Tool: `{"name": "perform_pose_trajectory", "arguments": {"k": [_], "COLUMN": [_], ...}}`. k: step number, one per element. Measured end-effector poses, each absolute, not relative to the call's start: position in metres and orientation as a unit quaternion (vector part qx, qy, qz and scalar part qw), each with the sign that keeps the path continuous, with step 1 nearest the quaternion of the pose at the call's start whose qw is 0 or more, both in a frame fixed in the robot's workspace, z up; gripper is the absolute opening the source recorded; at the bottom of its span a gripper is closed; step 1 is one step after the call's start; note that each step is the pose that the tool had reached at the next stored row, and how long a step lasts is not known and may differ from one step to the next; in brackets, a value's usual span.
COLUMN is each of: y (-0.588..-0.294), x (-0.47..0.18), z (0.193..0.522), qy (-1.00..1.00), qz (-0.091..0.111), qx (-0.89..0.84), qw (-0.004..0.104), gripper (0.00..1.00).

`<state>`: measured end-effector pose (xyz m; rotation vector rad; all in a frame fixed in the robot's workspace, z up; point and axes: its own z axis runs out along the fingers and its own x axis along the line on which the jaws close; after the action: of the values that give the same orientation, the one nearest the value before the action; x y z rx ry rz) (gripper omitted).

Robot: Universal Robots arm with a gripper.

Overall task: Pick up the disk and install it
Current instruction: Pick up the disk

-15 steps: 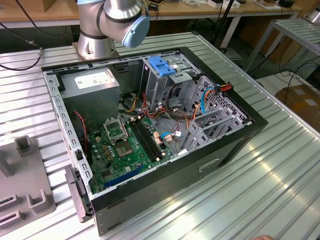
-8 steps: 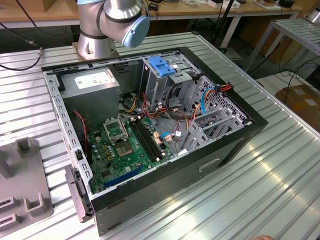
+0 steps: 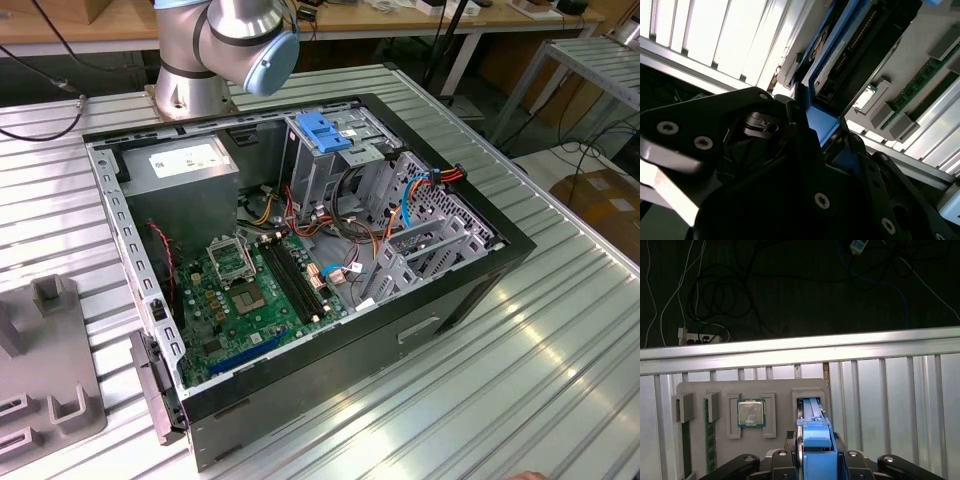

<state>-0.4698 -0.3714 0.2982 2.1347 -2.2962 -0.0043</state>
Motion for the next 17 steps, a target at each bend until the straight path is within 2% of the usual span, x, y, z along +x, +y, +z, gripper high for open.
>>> {"name": "perform_pose_trajectory", "arguments": {"k": [13, 17], "y": [-0.371, -0.371], "x": [-0.469, -0.469], "z": [0.299, 0.312], "qy": [-0.732, -0.732], "qz": [-0.001, -0.001], "qx": [0.681, 0.681], "qw": [0.003, 0.003], "gripper": [0.37, 0.37]}}
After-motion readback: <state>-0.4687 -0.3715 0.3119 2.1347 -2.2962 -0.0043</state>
